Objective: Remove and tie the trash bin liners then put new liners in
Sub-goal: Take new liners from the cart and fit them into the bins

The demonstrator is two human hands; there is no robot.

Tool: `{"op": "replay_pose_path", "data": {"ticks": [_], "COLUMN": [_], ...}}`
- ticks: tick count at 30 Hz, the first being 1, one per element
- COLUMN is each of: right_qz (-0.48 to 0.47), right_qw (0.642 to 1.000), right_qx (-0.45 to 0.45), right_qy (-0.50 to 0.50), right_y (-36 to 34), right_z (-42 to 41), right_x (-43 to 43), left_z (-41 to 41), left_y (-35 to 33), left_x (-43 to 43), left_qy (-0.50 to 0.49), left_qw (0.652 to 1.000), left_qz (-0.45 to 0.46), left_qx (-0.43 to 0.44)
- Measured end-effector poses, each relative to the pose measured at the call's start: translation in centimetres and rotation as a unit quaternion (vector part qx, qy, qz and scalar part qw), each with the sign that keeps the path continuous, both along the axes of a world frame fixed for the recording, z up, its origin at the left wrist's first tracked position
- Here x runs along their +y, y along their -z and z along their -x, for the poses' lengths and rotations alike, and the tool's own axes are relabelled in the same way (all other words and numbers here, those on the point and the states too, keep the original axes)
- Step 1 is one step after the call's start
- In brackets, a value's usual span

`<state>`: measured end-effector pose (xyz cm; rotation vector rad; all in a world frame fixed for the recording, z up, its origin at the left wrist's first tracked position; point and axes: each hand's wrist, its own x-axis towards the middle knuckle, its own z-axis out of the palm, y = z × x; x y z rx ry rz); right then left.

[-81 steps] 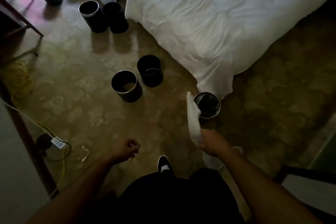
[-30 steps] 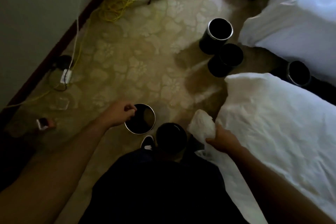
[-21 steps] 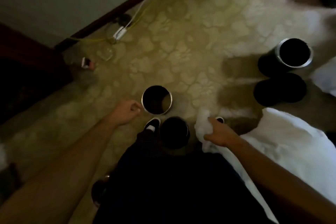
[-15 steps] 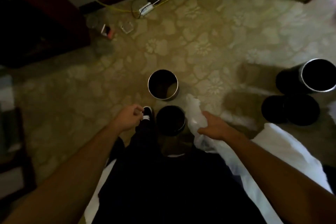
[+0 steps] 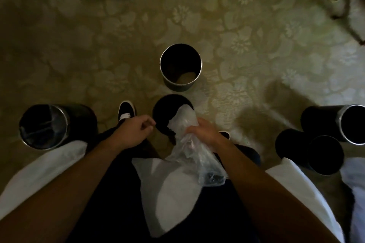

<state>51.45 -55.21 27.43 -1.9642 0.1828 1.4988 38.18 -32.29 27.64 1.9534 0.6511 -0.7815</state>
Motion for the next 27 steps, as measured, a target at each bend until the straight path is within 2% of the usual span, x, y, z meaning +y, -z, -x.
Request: {"op": "replay_pose_path", "data": {"ticks": [9,15,20,24,27], "right_qz": [-0.060,-0.090,-0.104,-0.092,-0.092], "right_qw": [0.988,0.974,0.975,0.974,0.968], "right_qx": [0.069,0.098,0.063,0.076,0.114], "right_qy": [0.125,0.185,0.188,0.194,0.206], "right_y": [19.6,15.2,15.3,15.3,15.0], "right_z": [4.8,7.4,6.8,5.2,4.0], "right_x": [0.1,-0.3,0.7,2.4,2.9], "left_z": [5.9,8.2,6.6,4.4,2.5], "left_y": [10.2,11.4,13.9,15.2,15.7], "left_x": [-0.7,-3.2,-3.5,-4.6,-6.0], "left_qy": [-0.005,0.003,0.088,0.119,0.137], "left_qw": [0.992,0.993,0.992,0.981,0.982], "left_qz": [-0.005,0.057,0.084,0.127,0.038], "left_qx": [-0.125,-0.106,-0.028,-0.086,-0.124]}}
